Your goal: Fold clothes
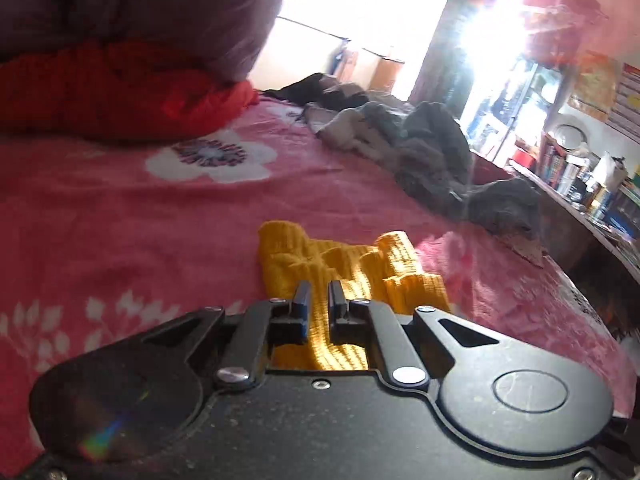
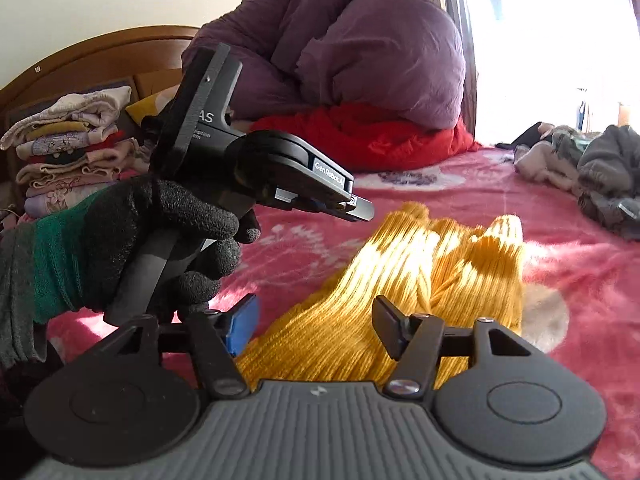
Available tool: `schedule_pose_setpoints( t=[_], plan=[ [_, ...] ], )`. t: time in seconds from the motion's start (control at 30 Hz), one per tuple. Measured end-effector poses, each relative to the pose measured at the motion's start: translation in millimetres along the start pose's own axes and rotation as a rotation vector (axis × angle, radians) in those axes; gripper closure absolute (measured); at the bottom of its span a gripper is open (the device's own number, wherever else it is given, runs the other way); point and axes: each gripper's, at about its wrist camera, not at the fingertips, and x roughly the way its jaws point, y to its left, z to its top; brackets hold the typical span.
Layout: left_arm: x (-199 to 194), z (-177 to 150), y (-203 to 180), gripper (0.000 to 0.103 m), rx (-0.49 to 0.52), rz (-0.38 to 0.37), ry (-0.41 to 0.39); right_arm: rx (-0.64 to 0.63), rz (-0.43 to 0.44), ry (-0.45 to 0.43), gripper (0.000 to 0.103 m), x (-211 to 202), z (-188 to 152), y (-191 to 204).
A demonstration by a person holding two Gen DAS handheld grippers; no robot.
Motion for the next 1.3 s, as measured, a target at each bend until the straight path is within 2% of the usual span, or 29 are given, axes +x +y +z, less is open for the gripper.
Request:
schedule_pose_setpoints(
  t=[0.07, 0.13, 0.2, 0.3, 0.47, 0.57, 0.67, 0.73, 0.77, 0.83, 0.93, 1.0, 1.17, 1.3],
  plan=[
    [13, -3, -9, 0.099, 0.081, -0.030, 0.037, 0.002, -0.007, 0.012, 0.040, 4, 0, -4],
    [31, -7, -12, 0.099, 0.129, -0.014, 0.105, 0.040, 0.006, 0.073, 0.040, 16, -8, -11],
    [51, -14, -5, 0.098, 0.128, 0.033, 0.189, 0.086, 0.023, 0.112, 0.039, 25, -15, -19],
    [54, -17, 6, 0.094, 0.087, 0.017, 0.197, 0.105, 0.038, 0.135, 0.039, 31, -18, -24],
    [50, -20, 13, 0.092, 0.058, -0.008, 0.170, 0.084, 0.036, 0.129, 0.038, 34, -26, -22],
    [25, -17, 4, 0.092, 0.043, 0.002, 0.088, 0.080, 0.037, 0.091, 0.038, 24, -24, -21],
    [-8, -19, -8, 0.090, 0.048, 0.016, 0.032, 0.080, 0.043, 0.046, 0.038, -3, -16, -19],
    [-30, -23, -16, 0.084, 0.048, 0.016, 0.011, 0.094, 0.033, 0.031, 0.037, -23, -15, -23],
    [-39, -25, -20, 0.082, 0.052, 0.019, 0.005, 0.128, 0.018, 0.026, 0.037, -32, -16, -31],
    [-57, -30, -26, 0.065, 0.042, 0.023, -0.006, 0.199, -0.014, 0.013, 0.037, -50, -18, -46],
    [-79, -41, -23, 0.046, -0.075, 0.018, -0.012, 0.422, -0.059, -0.015, 0.035, -73, -26, -85],
    [-90, -52, -19, 0.042, -0.159, 0.016, 0.011, 0.569, -0.056, -0.027, 0.028, -88, -40, -107],
    [-104, -79, -7, 0.041, -0.317, 0.071, 0.096, 0.849, 0.003, -0.009, 0.026, -102, -80, -137],
    [-117, -94, -2, 0.040, -0.416, 0.034, 0.123, 0.913, 0.080, 0.024, 0.026, -94, -91, -127]
  ],
)
